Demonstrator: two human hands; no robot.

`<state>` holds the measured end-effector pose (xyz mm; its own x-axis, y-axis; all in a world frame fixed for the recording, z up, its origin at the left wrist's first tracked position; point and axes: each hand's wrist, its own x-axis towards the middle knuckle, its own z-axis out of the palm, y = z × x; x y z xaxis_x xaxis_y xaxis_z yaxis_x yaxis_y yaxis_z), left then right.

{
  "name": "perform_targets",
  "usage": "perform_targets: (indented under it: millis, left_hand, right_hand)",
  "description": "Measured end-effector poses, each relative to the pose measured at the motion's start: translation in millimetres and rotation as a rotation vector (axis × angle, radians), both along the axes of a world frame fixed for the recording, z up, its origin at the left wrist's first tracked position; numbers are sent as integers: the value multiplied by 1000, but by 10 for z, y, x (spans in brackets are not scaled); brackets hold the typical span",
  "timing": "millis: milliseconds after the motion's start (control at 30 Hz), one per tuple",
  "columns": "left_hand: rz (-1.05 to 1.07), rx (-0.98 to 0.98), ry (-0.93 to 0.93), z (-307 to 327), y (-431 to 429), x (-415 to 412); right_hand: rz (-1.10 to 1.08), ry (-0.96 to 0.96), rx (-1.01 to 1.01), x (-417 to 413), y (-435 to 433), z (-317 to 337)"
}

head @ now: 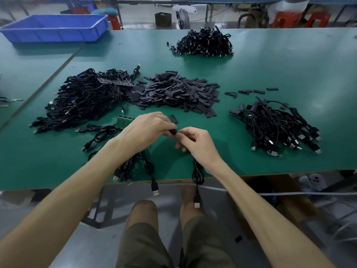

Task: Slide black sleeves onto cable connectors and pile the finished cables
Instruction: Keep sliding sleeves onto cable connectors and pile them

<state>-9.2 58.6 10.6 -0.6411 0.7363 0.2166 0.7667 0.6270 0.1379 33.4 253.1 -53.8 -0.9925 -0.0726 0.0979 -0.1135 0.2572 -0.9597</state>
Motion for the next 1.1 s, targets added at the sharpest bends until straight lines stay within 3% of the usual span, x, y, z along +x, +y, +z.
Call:
perform_targets:
  millis: [267, 700, 933, 1100]
  left_hand:
    - [-47, 110, -13, -62, -13, 73]
    - [-71, 113, 134, -185, -60, 108]
    - [42, 433, -108, -260, -38, 48]
    - [194, 538, -315, -285, -15, 46]
  right_hand:
    - [-15, -11, -11, 8, 8, -1]
    - [25, -22, -19, 7, 12, 13]
    - [52, 3, -99, 22, 7, 21]
    - [27, -2, -115, 11, -1, 10]
